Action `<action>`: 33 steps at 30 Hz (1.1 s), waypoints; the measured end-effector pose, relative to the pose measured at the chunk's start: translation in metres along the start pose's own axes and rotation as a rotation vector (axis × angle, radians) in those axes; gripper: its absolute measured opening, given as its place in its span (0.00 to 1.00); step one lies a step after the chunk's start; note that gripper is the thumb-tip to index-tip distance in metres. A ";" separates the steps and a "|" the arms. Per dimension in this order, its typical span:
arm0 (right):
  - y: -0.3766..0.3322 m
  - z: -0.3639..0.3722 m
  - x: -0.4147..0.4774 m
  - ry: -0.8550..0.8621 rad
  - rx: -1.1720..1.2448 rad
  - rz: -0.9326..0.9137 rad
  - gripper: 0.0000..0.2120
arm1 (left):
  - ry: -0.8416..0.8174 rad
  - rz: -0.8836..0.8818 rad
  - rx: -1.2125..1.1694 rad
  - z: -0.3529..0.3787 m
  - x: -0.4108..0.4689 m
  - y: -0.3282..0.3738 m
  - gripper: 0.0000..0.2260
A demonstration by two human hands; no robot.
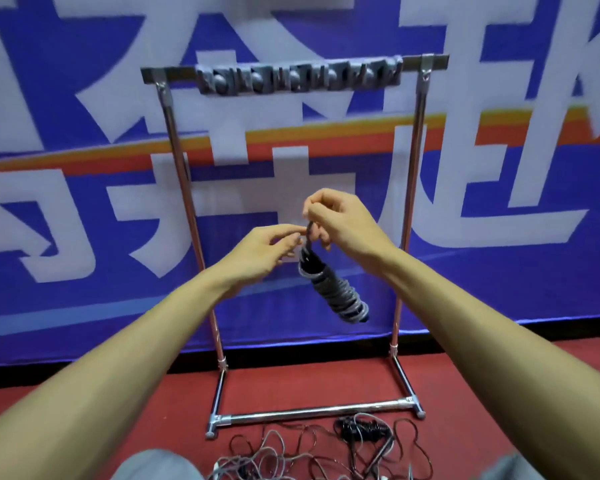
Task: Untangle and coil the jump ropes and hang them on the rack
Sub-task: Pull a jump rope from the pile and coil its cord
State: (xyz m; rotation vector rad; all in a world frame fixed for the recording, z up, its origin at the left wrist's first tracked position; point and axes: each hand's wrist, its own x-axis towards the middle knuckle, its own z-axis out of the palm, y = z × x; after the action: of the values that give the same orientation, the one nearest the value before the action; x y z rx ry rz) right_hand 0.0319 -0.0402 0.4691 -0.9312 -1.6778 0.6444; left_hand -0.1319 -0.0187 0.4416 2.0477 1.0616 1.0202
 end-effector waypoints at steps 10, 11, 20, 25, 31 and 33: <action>-0.060 -0.012 0.070 0.003 -0.180 -0.248 0.10 | 0.286 0.134 -0.100 -0.060 0.037 0.060 0.05; -0.064 -0.009 0.079 0.017 -0.152 -0.248 0.10 | 0.305 0.129 -0.098 -0.067 0.041 0.064 0.04; -0.081 0.036 0.165 0.158 0.350 -0.207 0.11 | 0.564 0.142 -0.201 -0.125 0.089 0.065 0.07; -0.075 0.048 0.207 0.142 0.220 -0.212 0.13 | 0.687 0.113 -0.192 -0.148 0.123 0.054 0.08; -0.068 0.065 0.265 0.195 0.119 -0.206 0.11 | 0.759 0.132 -0.120 -0.182 0.161 0.039 0.08; -0.066 0.075 0.287 0.248 0.086 -0.215 0.08 | 0.798 0.129 -0.130 -0.194 0.174 0.032 0.08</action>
State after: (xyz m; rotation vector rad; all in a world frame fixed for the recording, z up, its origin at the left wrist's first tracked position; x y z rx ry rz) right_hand -0.0955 0.1651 0.6530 -0.7251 -1.4912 0.4340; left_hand -0.2161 0.1462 0.6283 1.6262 1.1886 2.0064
